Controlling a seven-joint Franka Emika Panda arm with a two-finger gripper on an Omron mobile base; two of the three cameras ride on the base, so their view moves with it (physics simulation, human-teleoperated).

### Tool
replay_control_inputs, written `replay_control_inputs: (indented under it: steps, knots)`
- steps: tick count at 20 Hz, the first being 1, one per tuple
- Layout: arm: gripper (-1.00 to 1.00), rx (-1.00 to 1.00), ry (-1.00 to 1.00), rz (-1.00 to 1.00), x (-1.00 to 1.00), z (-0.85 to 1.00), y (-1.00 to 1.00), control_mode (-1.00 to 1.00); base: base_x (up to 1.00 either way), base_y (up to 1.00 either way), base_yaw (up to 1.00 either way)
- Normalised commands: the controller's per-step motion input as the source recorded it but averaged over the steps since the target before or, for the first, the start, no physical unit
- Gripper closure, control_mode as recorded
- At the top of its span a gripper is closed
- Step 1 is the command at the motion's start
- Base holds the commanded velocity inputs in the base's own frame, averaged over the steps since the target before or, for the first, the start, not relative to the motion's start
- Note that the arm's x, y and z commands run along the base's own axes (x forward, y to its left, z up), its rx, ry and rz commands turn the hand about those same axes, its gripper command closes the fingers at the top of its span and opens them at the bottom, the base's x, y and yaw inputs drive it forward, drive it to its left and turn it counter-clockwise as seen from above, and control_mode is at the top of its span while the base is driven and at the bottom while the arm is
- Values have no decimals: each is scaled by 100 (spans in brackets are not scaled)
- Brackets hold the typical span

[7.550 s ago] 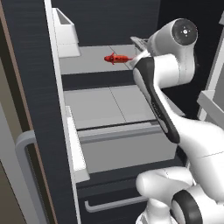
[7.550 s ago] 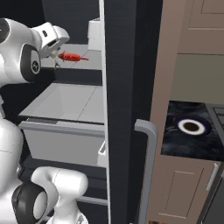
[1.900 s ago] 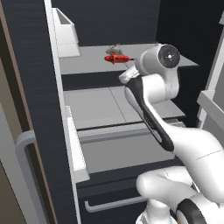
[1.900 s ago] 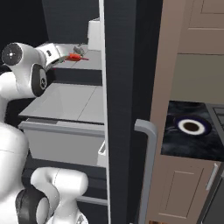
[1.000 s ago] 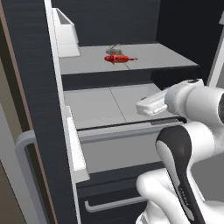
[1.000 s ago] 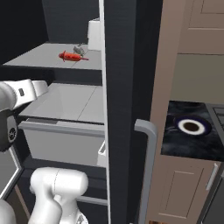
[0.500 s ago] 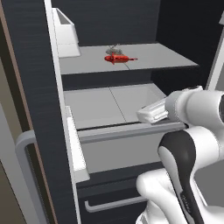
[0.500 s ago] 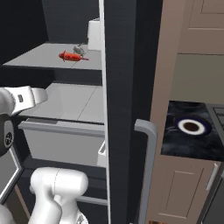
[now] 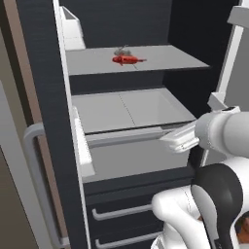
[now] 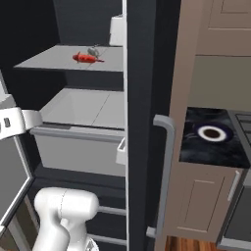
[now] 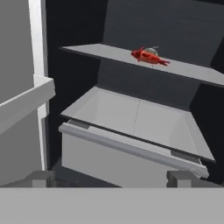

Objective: Place the fish on the counter behind the older fish on the same shelf of the fridge to maintain FIFO order. Close the fridge door when finished.

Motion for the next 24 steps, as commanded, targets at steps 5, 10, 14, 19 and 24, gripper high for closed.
replay_control_inputs:
  steps: [5, 10, 14, 19, 24]
  knots:
    - [-100, 0, 0, 0, 0, 0, 0, 100, -39, 10, -2]
    - [-100, 0, 0, 0, 0, 0, 0, 100, -41, 17, 0]
    - [-100, 0, 0, 0, 0, 0, 0, 100, -52, 12, 0]
    - [-100, 0, 0, 0, 0, 0, 0, 100, -37, 15, 0]
    - [-100, 0, 0, 0, 0, 0, 0, 100, -22, 20, 0]
